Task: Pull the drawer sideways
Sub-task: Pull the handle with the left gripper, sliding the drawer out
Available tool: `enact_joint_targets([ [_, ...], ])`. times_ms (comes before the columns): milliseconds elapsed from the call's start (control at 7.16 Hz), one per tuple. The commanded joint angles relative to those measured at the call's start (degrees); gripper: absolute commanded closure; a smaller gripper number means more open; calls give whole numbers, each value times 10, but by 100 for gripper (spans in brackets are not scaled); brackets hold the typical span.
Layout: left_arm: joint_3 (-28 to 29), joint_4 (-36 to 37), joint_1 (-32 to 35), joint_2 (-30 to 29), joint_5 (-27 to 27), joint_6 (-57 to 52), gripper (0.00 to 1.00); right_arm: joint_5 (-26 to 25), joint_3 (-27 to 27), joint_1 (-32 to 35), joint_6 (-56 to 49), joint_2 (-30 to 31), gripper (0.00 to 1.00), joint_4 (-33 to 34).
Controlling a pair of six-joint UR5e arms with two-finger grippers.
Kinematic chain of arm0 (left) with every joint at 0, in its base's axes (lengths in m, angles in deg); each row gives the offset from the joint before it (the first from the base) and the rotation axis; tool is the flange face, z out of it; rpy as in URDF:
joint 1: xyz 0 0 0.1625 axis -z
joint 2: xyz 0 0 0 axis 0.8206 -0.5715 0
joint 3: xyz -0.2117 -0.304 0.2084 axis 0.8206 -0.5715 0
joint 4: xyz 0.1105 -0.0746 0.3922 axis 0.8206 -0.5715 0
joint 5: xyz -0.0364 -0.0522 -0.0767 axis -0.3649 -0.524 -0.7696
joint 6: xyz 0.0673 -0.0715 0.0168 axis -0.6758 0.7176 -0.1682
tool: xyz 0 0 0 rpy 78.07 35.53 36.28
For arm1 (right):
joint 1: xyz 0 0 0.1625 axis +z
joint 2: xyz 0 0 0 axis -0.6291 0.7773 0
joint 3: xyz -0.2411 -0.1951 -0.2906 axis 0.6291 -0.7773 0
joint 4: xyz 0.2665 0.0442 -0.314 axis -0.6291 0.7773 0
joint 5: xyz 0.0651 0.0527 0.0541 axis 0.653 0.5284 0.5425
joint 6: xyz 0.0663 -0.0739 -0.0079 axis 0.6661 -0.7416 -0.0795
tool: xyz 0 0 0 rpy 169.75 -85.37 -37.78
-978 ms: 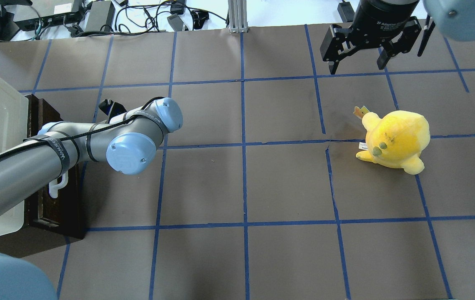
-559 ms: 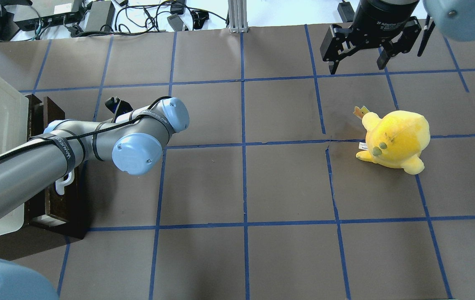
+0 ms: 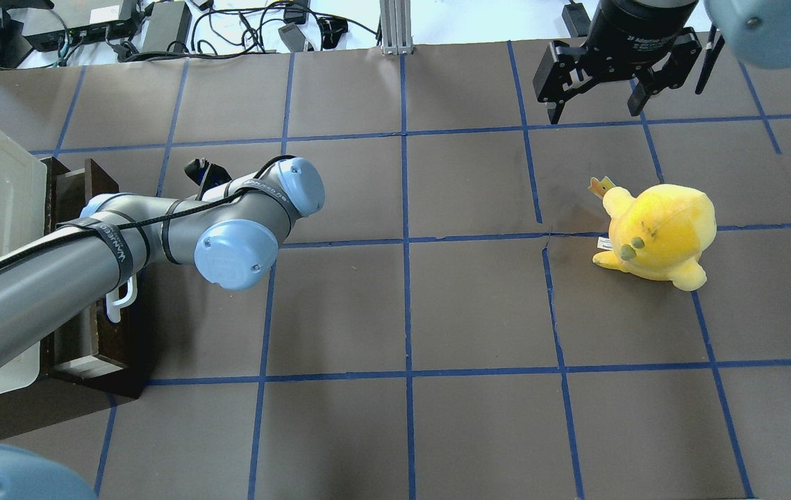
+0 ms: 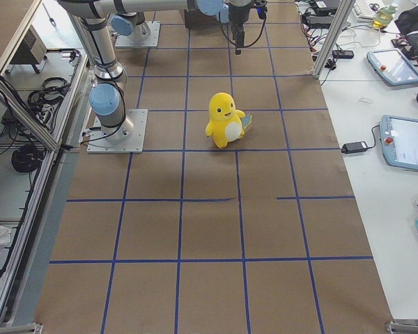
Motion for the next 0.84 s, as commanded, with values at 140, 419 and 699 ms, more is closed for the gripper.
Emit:
enact_joint_targets([
  [140,13,3,18,-1,-8,1,74,0,0,0,0,0,0,0],
  [419,17,2,25,-1,-27,1,74,0,0,0,0,0,0,0],
  [699,17,2,29,-1,-28,1,74,0,0,0,-1,0,0,0],
])
